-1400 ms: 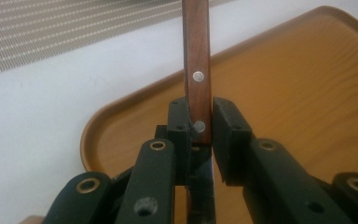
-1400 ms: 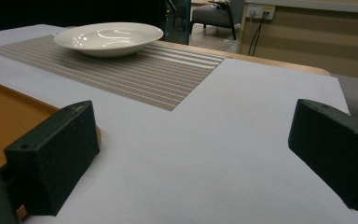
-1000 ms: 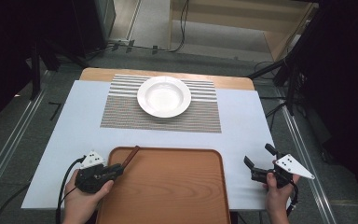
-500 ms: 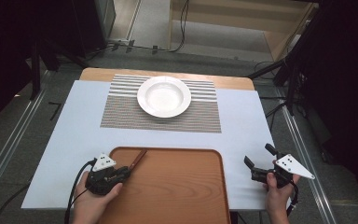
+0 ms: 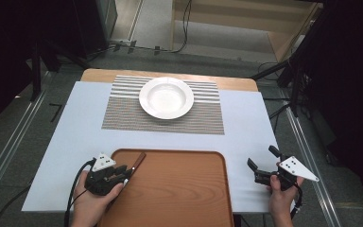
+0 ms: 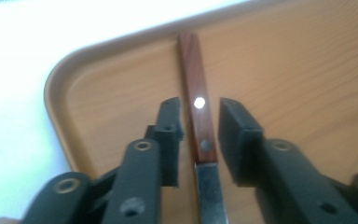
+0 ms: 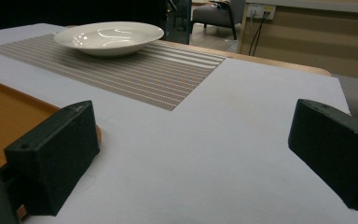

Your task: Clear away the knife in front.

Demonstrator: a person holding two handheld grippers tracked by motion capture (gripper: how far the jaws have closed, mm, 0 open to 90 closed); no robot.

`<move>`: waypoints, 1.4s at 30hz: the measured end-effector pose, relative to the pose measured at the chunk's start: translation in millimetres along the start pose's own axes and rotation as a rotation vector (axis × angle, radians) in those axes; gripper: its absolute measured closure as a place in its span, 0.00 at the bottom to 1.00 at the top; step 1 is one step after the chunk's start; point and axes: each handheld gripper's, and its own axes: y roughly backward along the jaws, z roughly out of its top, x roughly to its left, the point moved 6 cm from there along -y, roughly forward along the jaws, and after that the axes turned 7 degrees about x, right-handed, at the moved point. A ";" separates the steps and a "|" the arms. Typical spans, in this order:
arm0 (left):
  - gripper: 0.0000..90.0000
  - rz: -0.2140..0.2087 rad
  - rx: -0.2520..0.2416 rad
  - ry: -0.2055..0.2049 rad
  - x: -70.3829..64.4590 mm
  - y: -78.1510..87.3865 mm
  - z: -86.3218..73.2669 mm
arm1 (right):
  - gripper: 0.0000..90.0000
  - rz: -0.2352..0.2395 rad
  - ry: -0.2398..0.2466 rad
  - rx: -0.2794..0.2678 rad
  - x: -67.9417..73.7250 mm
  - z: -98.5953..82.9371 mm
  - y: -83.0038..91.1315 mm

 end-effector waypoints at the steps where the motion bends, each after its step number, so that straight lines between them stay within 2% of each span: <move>1: 0.87 -0.005 0.001 -0.017 -1.7 -0.4 1.9 | 0.01 -0.001 0.000 0.000 -0.1 0.0 0.0; 4: 0.98 -0.018 0.016 -0.067 -7.8 -4.7 6.3 | 0.01 0.000 0.001 0.000 0.0 0.0 0.0; 9: 0.99 -0.040 0.048 -0.140 -18.8 -12.2 10.2 | 0.01 -0.001 0.001 0.001 0.0 -0.1 0.0; 15: 0.99 -0.036 0.107 -0.189 -22.8 -22.1 7.9 | 0.01 -0.001 -0.001 0.000 -0.2 0.0 0.1; 19: 0.99 -0.012 0.130 -0.204 -21.2 -24.6 5.9 | 0.01 -0.002 -0.003 -0.002 -0.3 0.0 0.2; 25: 0.99 0.009 0.132 -0.189 -12.9 -22.7 4.7 | 0.01 0.000 0.000 -0.001 -0.1 0.0 0.1; 31: 0.99 0.010 0.130 -0.173 -5.4 -19.4 2.6 | 0.01 0.000 0.001 0.001 0.1 -0.1 0.1; 42: 0.99 0.030 0.116 -0.125 13.1 -11.5 -1.7 | 0.01 -0.001 0.000 0.002 0.0 -0.1 0.0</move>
